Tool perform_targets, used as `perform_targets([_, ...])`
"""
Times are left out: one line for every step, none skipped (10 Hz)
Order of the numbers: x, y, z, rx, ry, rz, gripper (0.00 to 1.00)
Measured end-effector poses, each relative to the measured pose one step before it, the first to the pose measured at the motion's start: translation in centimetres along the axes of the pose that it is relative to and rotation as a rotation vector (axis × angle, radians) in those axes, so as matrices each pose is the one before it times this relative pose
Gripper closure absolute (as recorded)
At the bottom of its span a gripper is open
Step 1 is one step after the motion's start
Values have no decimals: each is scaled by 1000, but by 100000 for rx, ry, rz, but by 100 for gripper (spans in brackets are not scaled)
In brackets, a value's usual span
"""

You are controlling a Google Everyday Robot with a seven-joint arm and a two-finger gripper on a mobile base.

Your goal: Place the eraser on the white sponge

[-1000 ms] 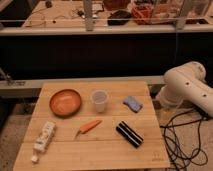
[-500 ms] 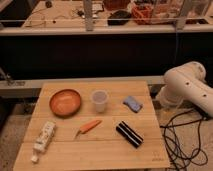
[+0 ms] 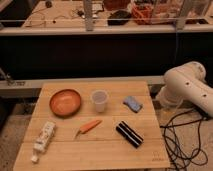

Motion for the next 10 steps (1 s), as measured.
perform_targets([1, 1, 2, -3, 0, 2, 20])
perform_targets([0, -1, -1, 3, -4, 8, 20])
perform_targets([-2, 0, -1, 2, 2, -10, 20])
perform_targets([-1, -1, -1, 3, -2, -1, 20])
perform_targets([1, 2, 1, -4, 2, 1, 20])
perform_targets([1, -1, 1, 4, 3, 1, 20])
perform_targets([-29, 44, 36, -72, 17, -105, 20])
perform_targets([-274, 172, 159, -94, -223, -627, 20])
perform_targets([-836, 247, 417, -253, -480, -1242, 20])
perform_targets([-1393, 204, 484, -266, -789, -1448, 20])
